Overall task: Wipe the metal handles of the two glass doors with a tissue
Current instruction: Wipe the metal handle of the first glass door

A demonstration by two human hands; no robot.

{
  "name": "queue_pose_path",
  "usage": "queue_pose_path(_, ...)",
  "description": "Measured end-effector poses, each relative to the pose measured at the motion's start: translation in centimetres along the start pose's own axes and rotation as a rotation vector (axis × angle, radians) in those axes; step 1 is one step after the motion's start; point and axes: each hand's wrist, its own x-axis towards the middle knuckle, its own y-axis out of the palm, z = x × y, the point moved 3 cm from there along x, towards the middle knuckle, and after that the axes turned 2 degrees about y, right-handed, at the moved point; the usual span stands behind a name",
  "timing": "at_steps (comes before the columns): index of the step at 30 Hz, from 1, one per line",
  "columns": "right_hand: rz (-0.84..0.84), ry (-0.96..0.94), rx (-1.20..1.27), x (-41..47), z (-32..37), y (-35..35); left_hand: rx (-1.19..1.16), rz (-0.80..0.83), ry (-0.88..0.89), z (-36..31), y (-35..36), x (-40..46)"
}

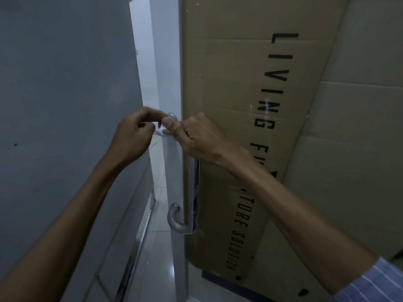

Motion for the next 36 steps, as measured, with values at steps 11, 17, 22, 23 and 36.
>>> queue_pose_path(11, -0.12, -0.008, -0.072, -1.3, -0.6, -0.3, 0.149, 0.05, 0.078, 0.0, -0.3, 0.5)
queue_pose_path(17, -0.071, 0.063, 0.083, -1.4, -0.1, -0.7, 0.043, 0.031, 0.035, 0.4, -1.0, -0.1)
queue_pose_path(22, 0.018, 0.161, 0.146, 1.8, 0.7, 0.7, -0.227, -0.075, -0.086, 0.9, -1.2, -0.3)
queue_pose_path(23, 0.025, 0.206, 0.143, 2.3, 0.6, 1.0, -0.232, -0.084, -0.101, 1.1, -1.2, -0.3)
queue_pose_path(36, 0.071, 0.318, 0.042, 4.1, -0.2, 1.5, -0.109, -0.045, -0.114, 2.0, -1.6, -0.2)
